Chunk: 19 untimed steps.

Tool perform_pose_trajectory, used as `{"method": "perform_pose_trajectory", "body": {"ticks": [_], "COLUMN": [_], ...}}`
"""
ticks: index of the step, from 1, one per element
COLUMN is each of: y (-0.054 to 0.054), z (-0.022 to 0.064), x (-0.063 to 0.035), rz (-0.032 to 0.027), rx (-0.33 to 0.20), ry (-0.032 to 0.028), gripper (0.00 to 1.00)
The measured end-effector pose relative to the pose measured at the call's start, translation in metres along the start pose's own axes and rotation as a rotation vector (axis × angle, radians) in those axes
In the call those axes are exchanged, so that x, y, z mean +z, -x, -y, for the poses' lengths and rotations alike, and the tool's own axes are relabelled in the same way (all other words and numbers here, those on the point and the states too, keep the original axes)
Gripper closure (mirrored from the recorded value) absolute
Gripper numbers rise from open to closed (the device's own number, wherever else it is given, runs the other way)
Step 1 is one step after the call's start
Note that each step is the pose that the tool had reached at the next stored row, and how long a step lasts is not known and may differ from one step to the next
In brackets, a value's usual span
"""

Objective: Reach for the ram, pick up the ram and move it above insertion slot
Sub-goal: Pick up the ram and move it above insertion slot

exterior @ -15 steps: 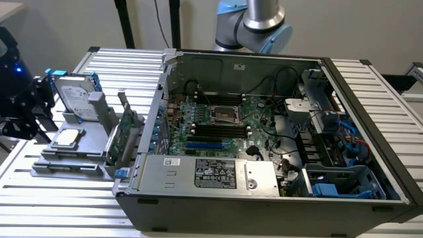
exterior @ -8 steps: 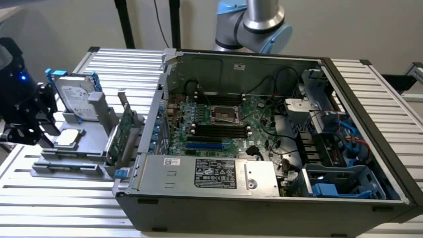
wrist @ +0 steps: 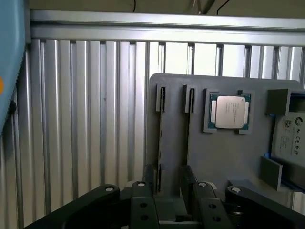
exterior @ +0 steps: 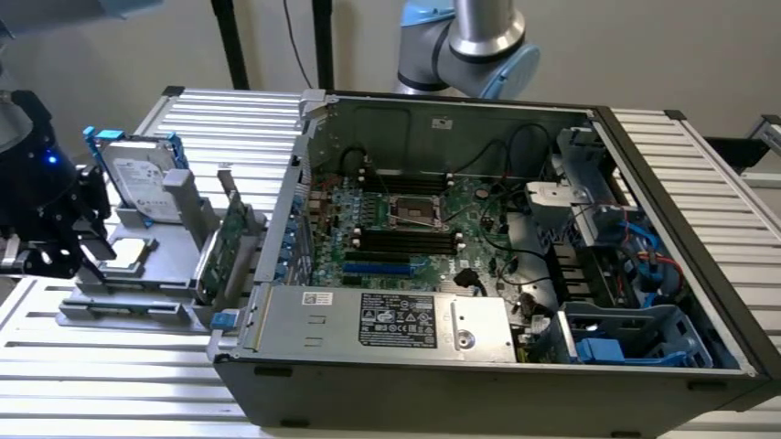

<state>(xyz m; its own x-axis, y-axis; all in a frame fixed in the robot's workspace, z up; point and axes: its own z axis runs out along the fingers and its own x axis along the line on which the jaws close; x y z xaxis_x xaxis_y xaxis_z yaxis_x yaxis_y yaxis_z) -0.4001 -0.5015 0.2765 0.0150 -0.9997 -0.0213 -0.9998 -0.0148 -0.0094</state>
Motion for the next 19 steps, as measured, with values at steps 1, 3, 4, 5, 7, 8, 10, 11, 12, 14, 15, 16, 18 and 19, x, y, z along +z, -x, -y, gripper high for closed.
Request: {"method": "perform_pose_trajectory", "body": {"ticks": [1, 3, 4, 5, 7, 8, 10, 11, 12, 14, 15, 16, 18, 19], "y": [0.0, -0.001, -0.001, -0.001, -0.001, -0.001, -0.001, -0.001, -0.001, -0.001, -0.001, -0.001, -0.001, -0.002], "z": [0.0, -0.0001, -0.0001, -0.0001, -0.0001, -0.0001, -0.0002, -0.0002, -0.0002, -0.0002, -0.0002, -0.0003, -0.0003, -0.0003], "x": [0.0018, 0.0054, 0.0072, 0.009, 0.0126, 0.0146, 0.0181, 0.02, 0.0218, 0.0253, 0.0271, 0.0291, 0.0327, 0.0344], "rz": [0.0, -0.0001, -0.0001, 0.0, 0.0, 0.0, 0.0, 0.0, 0.0, 0.0, 0.0, 0.0, -0.0001, -0.0001], "rx": [0.0, 0.0, 0.0, 0.0, 0.0, 0.0, 0.0, 0.0, 0.0, 0.0, 0.0, 0.0, 0.0, 0.0], "ry": [0.0, 0.0001, 0.0001, 0.0, -0.0001, 0.0, 0.0, 0.0, 0.0, 0.0, 0.0, -0.0001, 0.0001, 0.0001], "gripper": [0.64, 0.64, 0.64, 0.64, 0.64, 0.64, 0.64, 0.64, 0.64, 0.64, 0.64, 0.64, 0.64, 0.64]}}
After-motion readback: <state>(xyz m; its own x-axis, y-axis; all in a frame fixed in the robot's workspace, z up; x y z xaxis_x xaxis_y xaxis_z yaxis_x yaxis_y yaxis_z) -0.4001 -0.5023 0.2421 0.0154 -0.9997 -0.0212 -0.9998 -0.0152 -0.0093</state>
